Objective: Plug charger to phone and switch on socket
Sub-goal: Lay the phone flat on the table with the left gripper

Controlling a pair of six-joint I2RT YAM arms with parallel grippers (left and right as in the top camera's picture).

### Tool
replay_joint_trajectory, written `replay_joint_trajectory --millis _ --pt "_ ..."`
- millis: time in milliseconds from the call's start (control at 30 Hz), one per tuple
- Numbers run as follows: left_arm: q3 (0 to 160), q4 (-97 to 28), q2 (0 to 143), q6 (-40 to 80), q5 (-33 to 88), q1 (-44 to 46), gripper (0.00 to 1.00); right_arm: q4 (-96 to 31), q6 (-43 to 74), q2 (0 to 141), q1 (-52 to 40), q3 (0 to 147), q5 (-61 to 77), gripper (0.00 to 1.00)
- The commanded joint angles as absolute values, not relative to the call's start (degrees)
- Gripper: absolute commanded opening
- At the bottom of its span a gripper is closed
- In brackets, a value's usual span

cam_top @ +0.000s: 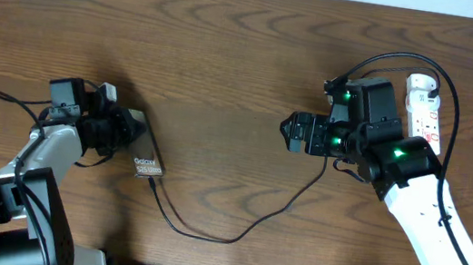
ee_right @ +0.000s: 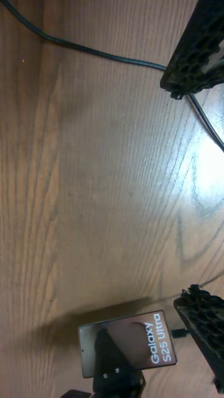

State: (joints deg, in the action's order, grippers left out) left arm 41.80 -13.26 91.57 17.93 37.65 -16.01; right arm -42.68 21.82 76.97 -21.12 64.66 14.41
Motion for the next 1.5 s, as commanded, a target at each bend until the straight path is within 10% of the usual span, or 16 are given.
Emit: replay_joint_trajectory --millis 0,600,1133,1467 --pt "41.85 -13.63 92.92 18.28 33.26 -14.44 0.07 -43.07 20.93 76.62 -21.47 65.60 12.93 0.99" --pt "41.85 -13.45 99.24 18.31 32.95 -12.12 0.09 -43.48 20.91 76.62 -21.47 65.56 12.10 0.99" --pt "41.85 -17.04 99.24 18.37 32.38 -12.14 0.75 -43.53 20.67 76.62 -21.47 65.56 11.90 0.99" --pt "41.85 -23.49 99.24 27.14 18.09 -12.14 0.81 -43.55 20.47 76.62 -21.47 65.56 11.90 0.99"
